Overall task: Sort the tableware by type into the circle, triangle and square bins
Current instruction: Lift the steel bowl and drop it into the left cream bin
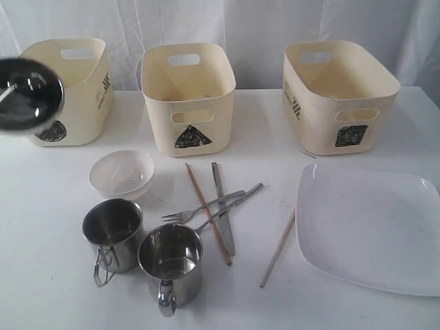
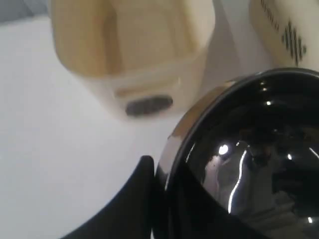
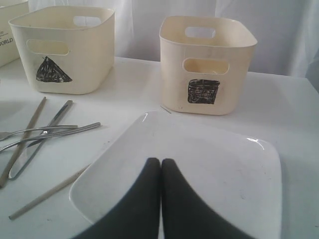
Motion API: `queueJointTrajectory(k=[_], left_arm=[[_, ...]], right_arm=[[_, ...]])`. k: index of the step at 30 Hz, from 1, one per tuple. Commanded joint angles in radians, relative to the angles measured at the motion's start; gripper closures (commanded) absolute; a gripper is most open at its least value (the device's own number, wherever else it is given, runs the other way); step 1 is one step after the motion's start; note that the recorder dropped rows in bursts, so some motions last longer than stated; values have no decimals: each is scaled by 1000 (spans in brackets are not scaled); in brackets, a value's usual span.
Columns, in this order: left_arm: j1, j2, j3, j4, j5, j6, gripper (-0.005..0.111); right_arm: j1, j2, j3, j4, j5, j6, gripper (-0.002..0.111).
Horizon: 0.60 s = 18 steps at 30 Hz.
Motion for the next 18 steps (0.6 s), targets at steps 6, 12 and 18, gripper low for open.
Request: queueJointTrajectory(k=[6, 12, 18], left_arm=[[3, 326, -481, -12, -7, -33, 106], [11, 544, -722, -12, -35, -35, 106], [68, 727, -858, -12, -50, -69, 106]], right_arm=[[2, -7, 6, 1, -13, -6, 108], [2, -7, 6, 1, -13, -6, 108], [2, -7, 6, 1, -13, -6, 108]])
